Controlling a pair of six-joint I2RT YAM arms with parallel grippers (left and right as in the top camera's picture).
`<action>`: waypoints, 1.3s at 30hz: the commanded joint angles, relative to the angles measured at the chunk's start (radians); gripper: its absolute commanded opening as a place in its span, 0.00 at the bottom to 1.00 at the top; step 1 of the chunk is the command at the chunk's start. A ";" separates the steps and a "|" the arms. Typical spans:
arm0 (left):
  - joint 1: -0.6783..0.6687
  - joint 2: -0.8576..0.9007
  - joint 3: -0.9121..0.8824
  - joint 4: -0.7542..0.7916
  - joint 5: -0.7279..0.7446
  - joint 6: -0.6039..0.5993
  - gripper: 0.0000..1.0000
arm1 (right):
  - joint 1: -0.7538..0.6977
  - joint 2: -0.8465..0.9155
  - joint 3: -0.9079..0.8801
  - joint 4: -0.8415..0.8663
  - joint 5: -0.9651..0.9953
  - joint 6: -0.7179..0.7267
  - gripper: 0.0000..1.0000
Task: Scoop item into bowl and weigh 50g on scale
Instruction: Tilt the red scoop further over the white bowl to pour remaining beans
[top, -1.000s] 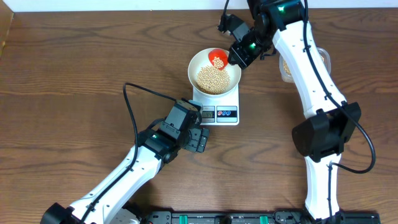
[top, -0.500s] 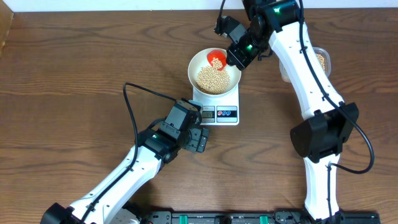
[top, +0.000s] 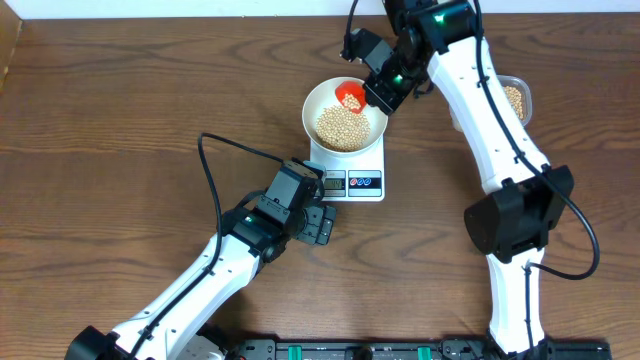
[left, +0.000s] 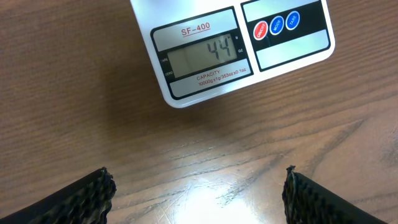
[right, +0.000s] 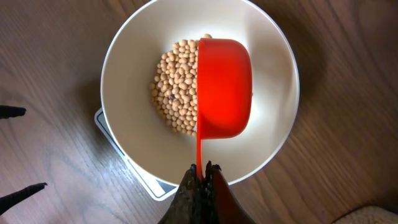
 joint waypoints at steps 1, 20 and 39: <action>0.004 -0.012 -0.002 -0.003 -0.005 0.010 0.89 | 0.007 -0.036 0.021 0.002 0.003 -0.024 0.01; 0.004 -0.012 -0.002 -0.003 -0.005 0.010 0.89 | -0.076 -0.036 0.021 -0.006 -0.298 0.050 0.01; 0.004 -0.012 -0.002 -0.003 -0.005 0.010 0.89 | -0.145 -0.036 0.021 -0.023 -0.410 0.068 0.01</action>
